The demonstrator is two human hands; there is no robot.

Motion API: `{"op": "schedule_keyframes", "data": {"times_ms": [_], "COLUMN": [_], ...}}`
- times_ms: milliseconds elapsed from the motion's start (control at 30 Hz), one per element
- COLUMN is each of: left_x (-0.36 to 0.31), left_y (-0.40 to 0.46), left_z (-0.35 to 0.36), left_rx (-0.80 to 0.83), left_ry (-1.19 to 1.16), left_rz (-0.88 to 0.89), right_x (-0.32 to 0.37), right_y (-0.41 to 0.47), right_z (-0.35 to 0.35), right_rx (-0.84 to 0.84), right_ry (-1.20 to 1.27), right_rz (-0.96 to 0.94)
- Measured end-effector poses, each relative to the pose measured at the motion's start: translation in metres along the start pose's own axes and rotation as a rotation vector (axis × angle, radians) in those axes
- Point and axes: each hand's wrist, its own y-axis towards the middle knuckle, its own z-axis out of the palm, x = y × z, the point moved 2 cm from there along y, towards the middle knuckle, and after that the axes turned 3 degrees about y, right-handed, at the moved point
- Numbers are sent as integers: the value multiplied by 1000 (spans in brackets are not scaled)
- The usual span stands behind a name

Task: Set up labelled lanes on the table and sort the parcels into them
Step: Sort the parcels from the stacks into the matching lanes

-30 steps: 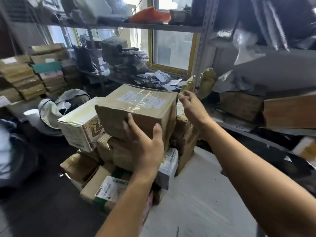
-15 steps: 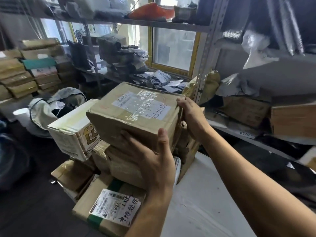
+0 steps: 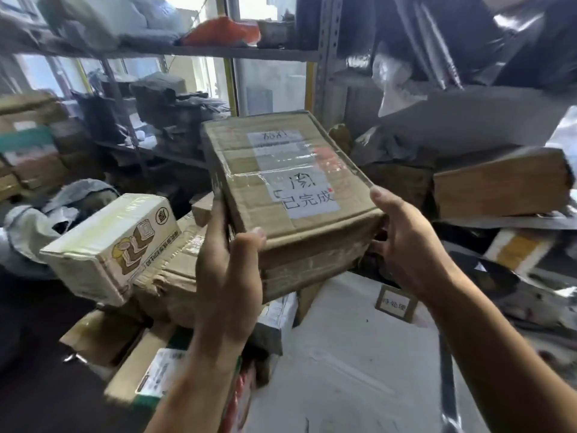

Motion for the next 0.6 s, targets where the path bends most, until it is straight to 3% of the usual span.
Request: {"op": "schedule_keyframes", "data": {"times_ms": [167, 367, 600], "left_x": [18, 37, 73], "left_y": [-30, -71, -134], "left_z": [43, 109, 122], "left_rx": [258, 328, 423], "left_ry": [-196, -190, -149], "left_rz": [-155, -375, -623], "right_x": [-7, -10, -62], "right_y": [-82, -173, -257], "right_z": [-62, -104, -105], "right_rx": [-69, -171, -320], "right_ry": [-64, -73, -64], "right_rz": [5, 80, 233]}}
